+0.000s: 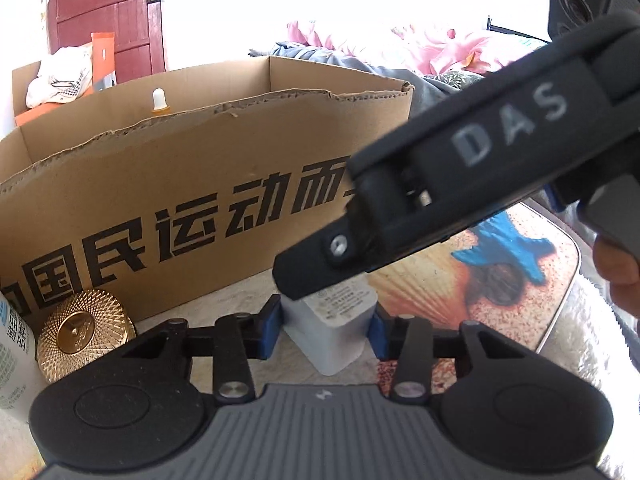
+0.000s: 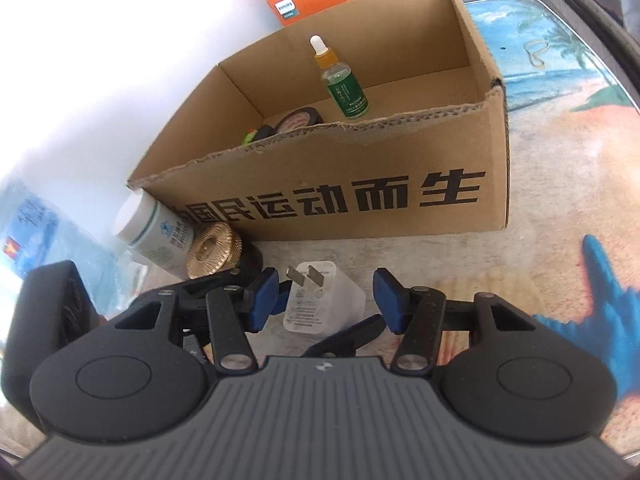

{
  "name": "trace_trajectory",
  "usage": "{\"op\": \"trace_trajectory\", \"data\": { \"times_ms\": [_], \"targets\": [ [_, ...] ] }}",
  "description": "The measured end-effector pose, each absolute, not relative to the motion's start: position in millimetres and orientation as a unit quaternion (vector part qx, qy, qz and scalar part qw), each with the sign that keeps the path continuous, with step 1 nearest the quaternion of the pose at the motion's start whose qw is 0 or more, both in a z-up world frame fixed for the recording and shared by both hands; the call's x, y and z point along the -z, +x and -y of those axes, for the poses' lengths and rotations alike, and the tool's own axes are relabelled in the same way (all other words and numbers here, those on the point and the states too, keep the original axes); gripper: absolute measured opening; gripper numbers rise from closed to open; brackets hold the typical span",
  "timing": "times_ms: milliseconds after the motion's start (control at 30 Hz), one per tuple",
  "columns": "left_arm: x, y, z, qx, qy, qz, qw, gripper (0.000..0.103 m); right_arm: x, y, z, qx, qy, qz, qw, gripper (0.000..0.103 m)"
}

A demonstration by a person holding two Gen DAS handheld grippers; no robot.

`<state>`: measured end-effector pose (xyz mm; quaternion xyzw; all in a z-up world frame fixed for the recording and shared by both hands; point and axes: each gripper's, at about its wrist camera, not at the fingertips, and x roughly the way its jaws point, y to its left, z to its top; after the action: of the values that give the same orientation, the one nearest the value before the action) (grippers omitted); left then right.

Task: Organize rigid objects
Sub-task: 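Reach the right tool down to the white charger plug and close on it, then carry the white charger plug into the box and open the right tool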

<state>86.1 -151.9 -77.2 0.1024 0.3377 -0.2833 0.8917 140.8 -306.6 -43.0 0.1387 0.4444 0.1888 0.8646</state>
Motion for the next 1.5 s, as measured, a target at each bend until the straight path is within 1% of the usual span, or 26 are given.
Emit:
{"op": "trace_trajectory", "data": {
  "times_ms": [133,233,367,467,533,567,600,633,800,967,1133,1267,1400,1500],
  "targets": [
    [78.0,85.6,151.0,0.283,0.096,-0.337,0.893,0.045,45.7,145.0,295.0,-0.184,0.120,-0.459,0.861,0.051],
    [79.0,84.2,147.9,0.280,0.089,-0.337,0.894,0.047,47.4,148.6,292.3,-0.180,0.124,-0.466,0.857,0.051],
    [78.9,80.7,146.5,0.277,0.086,-0.334,0.897,0.048,51.8,153.5,295.2,-0.165,0.142,-0.478,0.851,0.051],
    [79.9,75.3,146.2,0.271,0.082,-0.331,0.900,0.049,58.6,156.9,303.1,-0.157,0.178,-0.489,0.840,0.050],
    [80.5,76.0,145.8,0.268,0.077,-0.330,0.902,0.047,62.1,158.0,308.4,-0.156,0.202,-0.491,0.833,0.048],
    [80.6,75.2,145.6,0.271,0.073,-0.331,0.901,0.043,62.4,157.3,310.5,-0.155,0.212,-0.489,0.831,0.046],
    [80.4,73.7,146.2,0.271,0.072,-0.330,0.901,0.042,62.0,156.6,311.0,-0.153,0.216,-0.490,0.831,0.043],
    [80.1,71.7,147.1,0.270,0.074,-0.329,0.902,0.042,60.7,155.1,309.8,-0.150,0.213,-0.488,0.833,0.042],
    [75.4,63.2,148.7,0.271,0.075,-0.323,0.904,0.042,50.8,143.3,304.8,-0.144,0.196,-0.477,0.844,0.040],
    [50.4,48.2,146.9,0.272,0.075,-0.297,0.912,0.042,19.8,126.9,298.9,-0.147,0.176,-0.450,0.863,0.040],
    [-0.2,39.5,142.5,0.259,0.081,-0.244,0.931,0.043,-37.3,117.7,290.4,-0.170,0.150,-0.398,0.889,0.040],
    [-41.7,57.8,141.8,0.249,0.070,-0.219,0.941,0.044,-81.6,135.9,290.6,-0.192,0.130,-0.360,0.903,0.040],
    [-63.7,100.5,151.0,0.245,0.053,-0.232,0.940,0.045,-104.2,180.8,301.1,-0.198,0.129,-0.362,0.902,0.040],
    [-64.8,144.7,163.1,0.243,0.036,-0.277,0.929,0.045,-102.5,228.0,313.7,-0.192,0.140,-0.393,0.888,0.040]
  ]
}}
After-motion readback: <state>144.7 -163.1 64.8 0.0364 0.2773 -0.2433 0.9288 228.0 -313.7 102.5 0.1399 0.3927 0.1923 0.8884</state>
